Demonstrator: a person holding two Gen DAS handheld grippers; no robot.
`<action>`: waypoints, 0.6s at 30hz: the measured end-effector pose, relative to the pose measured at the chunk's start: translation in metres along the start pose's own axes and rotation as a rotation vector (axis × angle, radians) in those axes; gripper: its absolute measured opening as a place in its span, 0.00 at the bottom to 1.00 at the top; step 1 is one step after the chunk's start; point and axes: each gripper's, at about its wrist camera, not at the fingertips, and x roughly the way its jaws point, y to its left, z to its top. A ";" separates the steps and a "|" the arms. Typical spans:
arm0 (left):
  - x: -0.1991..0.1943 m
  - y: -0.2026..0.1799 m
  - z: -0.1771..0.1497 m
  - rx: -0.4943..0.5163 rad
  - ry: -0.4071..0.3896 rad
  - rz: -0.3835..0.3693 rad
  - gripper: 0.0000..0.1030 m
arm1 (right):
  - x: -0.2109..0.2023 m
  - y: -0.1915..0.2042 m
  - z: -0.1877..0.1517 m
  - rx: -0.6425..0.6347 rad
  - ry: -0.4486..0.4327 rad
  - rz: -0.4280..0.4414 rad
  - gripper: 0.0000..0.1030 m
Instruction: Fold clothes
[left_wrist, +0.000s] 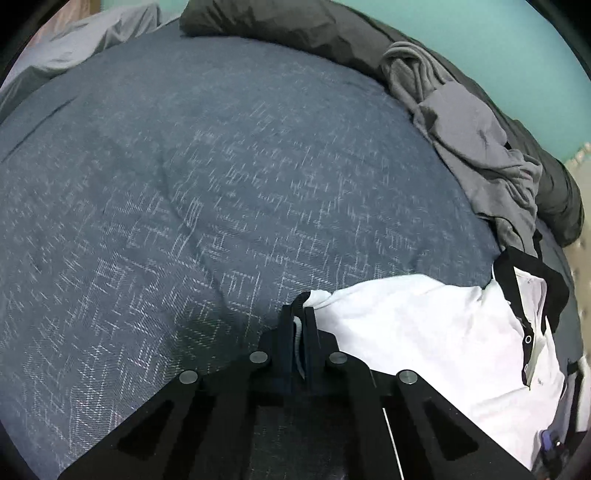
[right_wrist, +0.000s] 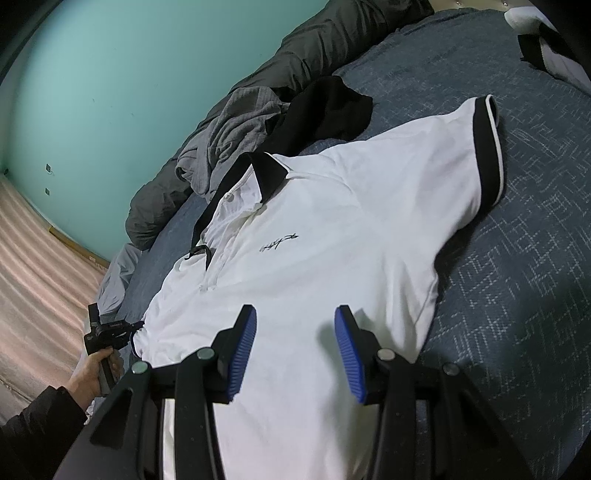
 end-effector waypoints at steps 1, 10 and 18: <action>-0.006 0.000 0.003 -0.002 -0.021 0.011 0.04 | 0.000 0.000 0.000 -0.001 0.001 0.000 0.43; -0.019 0.035 0.025 -0.123 -0.050 0.097 0.03 | -0.001 -0.001 0.000 -0.001 -0.004 0.000 0.43; 0.000 0.036 0.009 -0.126 0.004 0.070 0.07 | -0.001 -0.003 0.002 -0.001 -0.005 -0.006 0.43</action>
